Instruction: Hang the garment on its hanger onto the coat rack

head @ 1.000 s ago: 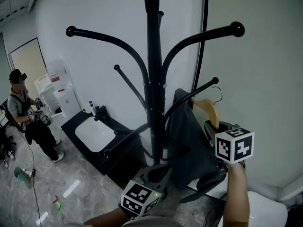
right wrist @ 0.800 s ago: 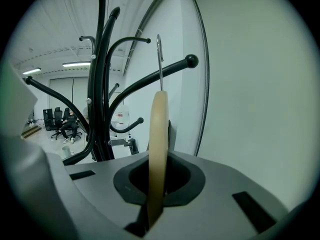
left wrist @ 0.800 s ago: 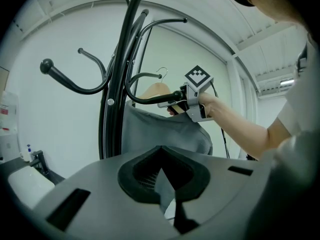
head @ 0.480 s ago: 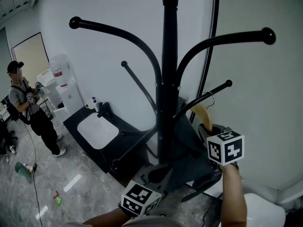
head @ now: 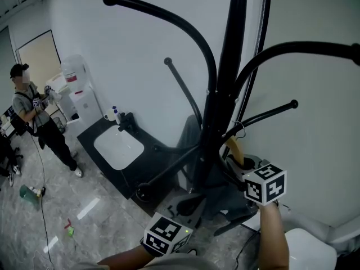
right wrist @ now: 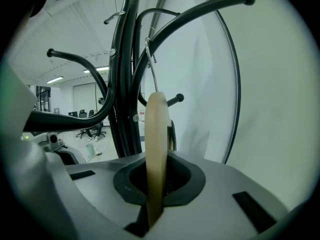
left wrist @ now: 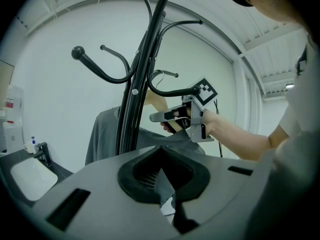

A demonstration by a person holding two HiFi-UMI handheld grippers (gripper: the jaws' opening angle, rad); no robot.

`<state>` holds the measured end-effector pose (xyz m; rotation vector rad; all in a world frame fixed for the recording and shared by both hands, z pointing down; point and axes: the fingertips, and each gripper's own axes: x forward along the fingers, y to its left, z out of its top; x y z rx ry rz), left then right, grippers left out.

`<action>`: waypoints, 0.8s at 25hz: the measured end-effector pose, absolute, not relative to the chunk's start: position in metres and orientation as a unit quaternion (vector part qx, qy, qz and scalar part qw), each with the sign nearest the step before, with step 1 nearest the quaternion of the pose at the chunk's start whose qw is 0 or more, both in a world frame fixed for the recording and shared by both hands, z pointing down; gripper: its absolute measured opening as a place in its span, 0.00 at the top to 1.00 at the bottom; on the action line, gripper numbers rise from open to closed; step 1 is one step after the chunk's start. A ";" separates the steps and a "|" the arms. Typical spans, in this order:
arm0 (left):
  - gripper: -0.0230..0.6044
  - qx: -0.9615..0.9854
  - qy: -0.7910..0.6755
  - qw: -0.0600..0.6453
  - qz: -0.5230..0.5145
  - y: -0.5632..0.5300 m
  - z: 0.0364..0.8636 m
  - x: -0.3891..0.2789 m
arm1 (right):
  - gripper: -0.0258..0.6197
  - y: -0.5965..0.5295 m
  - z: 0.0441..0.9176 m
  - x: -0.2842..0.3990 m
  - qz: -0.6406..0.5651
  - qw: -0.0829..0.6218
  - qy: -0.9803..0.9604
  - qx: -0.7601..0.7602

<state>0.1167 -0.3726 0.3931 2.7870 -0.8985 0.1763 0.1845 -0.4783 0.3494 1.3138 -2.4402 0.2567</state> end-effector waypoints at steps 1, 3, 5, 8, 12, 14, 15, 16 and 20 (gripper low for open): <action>0.96 0.945 -0.305 0.105 0.061 -0.374 0.395 0.117 | 0.94 -0.479 0.354 0.183 0.094 0.177 -0.866 0.459; 0.95 0.945 -0.304 0.106 0.061 -0.374 0.397 0.114 | 0.94 -0.478 0.361 0.177 0.101 0.177 -0.871 0.446; 0.95 0.945 -0.303 0.106 0.061 -0.371 0.397 0.112 | 0.94 -0.473 0.366 0.171 0.104 0.181 -0.876 0.435; 0.96 0.945 -0.303 0.108 0.061 -0.369 0.397 0.112 | 0.94 -0.468 0.374 0.164 0.099 0.196 -0.881 0.419; 0.96 0.944 -0.303 0.109 0.063 -0.369 0.400 0.114 | 0.93 -0.465 0.389 0.161 0.091 0.214 -0.884 0.405; 0.95 0.945 -0.303 0.109 0.064 -0.366 0.400 0.114 | 0.93 -0.462 0.396 0.159 0.085 0.224 -0.885 0.398; 0.95 0.945 -0.302 0.109 0.064 -0.365 0.401 0.114 | 0.93 -0.460 0.399 0.159 0.081 0.230 -0.885 0.396; 0.95 0.945 -0.301 0.109 0.064 -0.363 0.401 0.114 | 0.93 -0.460 0.403 0.161 0.075 0.234 -0.885 0.396; 0.95 0.946 -0.300 0.108 0.065 -0.362 0.403 0.112 | 0.89 -0.457 0.396 0.163 0.040 0.219 -0.885 0.409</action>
